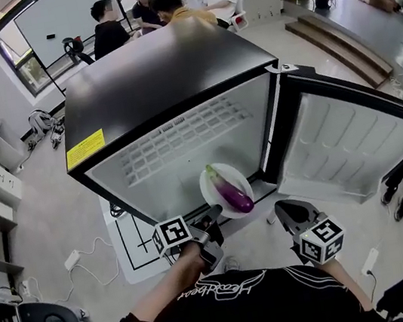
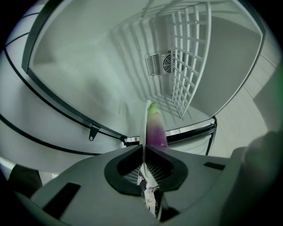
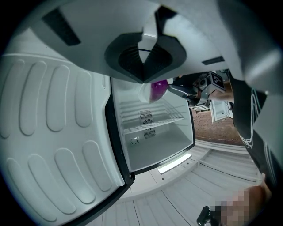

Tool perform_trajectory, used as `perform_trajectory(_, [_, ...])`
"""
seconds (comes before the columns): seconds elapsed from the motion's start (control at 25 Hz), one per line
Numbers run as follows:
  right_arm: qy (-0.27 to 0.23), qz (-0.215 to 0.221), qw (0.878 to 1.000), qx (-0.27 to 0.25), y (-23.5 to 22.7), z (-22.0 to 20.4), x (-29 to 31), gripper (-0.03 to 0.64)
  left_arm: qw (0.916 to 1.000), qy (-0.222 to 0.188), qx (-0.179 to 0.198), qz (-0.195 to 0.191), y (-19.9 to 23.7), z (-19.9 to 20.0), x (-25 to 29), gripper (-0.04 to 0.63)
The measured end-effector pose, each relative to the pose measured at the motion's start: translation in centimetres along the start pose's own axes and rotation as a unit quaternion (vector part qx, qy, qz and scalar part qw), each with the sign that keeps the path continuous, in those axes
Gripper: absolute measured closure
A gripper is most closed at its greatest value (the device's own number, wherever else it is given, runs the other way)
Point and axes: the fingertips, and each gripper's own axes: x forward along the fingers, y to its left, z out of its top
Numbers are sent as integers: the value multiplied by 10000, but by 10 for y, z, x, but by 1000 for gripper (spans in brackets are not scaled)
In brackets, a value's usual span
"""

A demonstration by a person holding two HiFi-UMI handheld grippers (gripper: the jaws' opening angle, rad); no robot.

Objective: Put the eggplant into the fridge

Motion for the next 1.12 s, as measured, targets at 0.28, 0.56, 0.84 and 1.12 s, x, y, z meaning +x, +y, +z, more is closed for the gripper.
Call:
perform_trajectory(0.28, [64, -247, 9996, 135, -10, 0, 3, 609, 9998, 119, 43, 184, 9, 25, 26, 571])
perform_trajectory(0.56, [118, -520, 9983, 242, -19, -1, -2, 609, 9987, 130, 184, 454, 22, 52, 54, 571])
perform_trajectory(0.84, [129, -748, 9966, 323, -35, -7, -9, 609, 9971, 40, 237, 719, 43, 77, 79, 571])
perform_trajectory(1.12, [139, -703, 9968, 355, -40, -9, -3, 609, 9953, -65, 188, 952, 57, 93, 90, 571])
